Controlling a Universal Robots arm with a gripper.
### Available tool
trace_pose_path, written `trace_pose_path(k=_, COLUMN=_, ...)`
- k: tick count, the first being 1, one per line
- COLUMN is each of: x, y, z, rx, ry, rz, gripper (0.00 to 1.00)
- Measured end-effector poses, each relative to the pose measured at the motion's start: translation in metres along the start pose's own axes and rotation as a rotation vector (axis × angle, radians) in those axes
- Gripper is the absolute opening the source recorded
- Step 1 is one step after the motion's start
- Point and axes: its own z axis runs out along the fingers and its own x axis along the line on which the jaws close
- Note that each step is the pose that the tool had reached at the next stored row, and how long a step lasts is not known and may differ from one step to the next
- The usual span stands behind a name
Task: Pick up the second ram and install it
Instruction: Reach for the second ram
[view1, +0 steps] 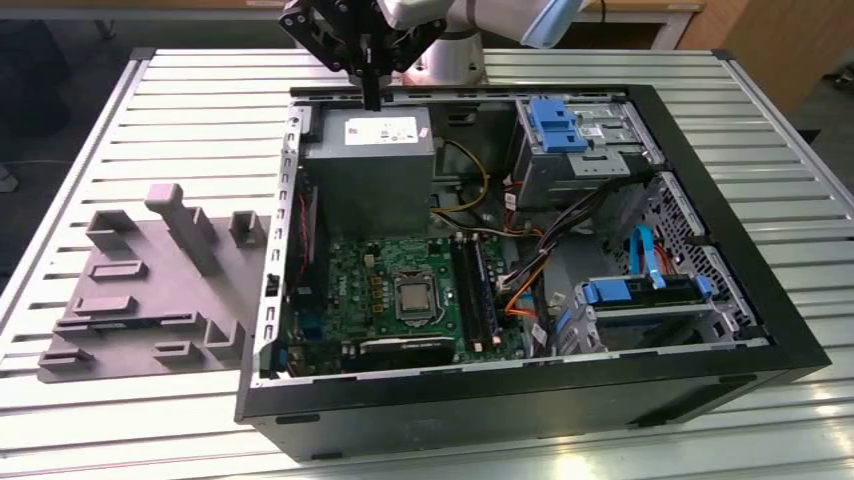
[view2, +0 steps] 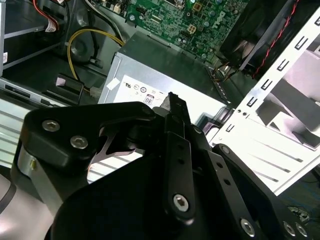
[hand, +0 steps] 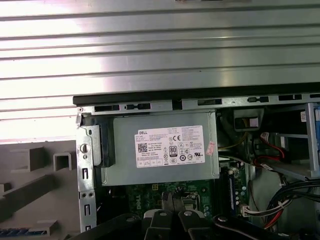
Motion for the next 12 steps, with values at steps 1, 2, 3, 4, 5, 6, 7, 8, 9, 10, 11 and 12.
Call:
trace_pose_path(k=1, x=0.0004, y=0.0000, z=0.0000, rx=0.0000, ry=0.0000, rz=0.000, gripper=0.11)
trace_pose_path(k=2, x=0.0007, y=-0.0001, z=-0.0001, rx=0.0001, ry=0.0001, rz=0.000, gripper=0.11)
trace_pose_path(k=3, x=0.0009, y=-0.0001, z=0.0000, rx=0.0000, ry=0.0000, rz=0.000, gripper=0.11)
trace_pose_path(k=4, x=0.0013, y=-0.0001, z=-0.0001, rx=0.0000, ry=0.0000, rz=0.000, gripper=0.11)
trace_pose_path(k=5, x=0.0018, y=-0.0002, z=-0.0001, rx=0.0000, ry=0.0000, rz=0.000, gripper=0.11)
trace_pose_path(k=6, x=0.0023, y=-0.0002, z=-0.0001, rx=0.0000, ry=0.0000, rz=0.000, gripper=0.11)
trace_pose_path(k=7, x=0.0027, y=-0.0002, z=-0.0001, rx=0.0000, ry=0.0000, rz=0.000, gripper=0.11)
trace_pose_path(k=8, x=0.0031, y=-0.0002, z=-0.0001, rx=0.0000, ry=0.0000, rz=0.000, gripper=0.11)
trace_pose_path(k=9, x=0.0036, y=-0.0003, z=-0.0001, rx=0.0000, ry=0.0000, rz=0.000, gripper=0.11)
trace_pose_path(k=10, x=0.0041, y=-0.0003, z=-0.0001, rx=0.0000, ry=0.0000, rz=0.000, gripper=0.11)
trace_pose_path(k=11, x=0.0046, y=-0.0004, z=-0.0001, rx=0.0000, ry=0.0000, rz=0.000, gripper=0.11)
trace_pose_path(k=12, x=0.0052, y=-0.0004, z=-0.0001, rx=0.0000, ry=-0.0001, rz=0.000, gripper=0.11)
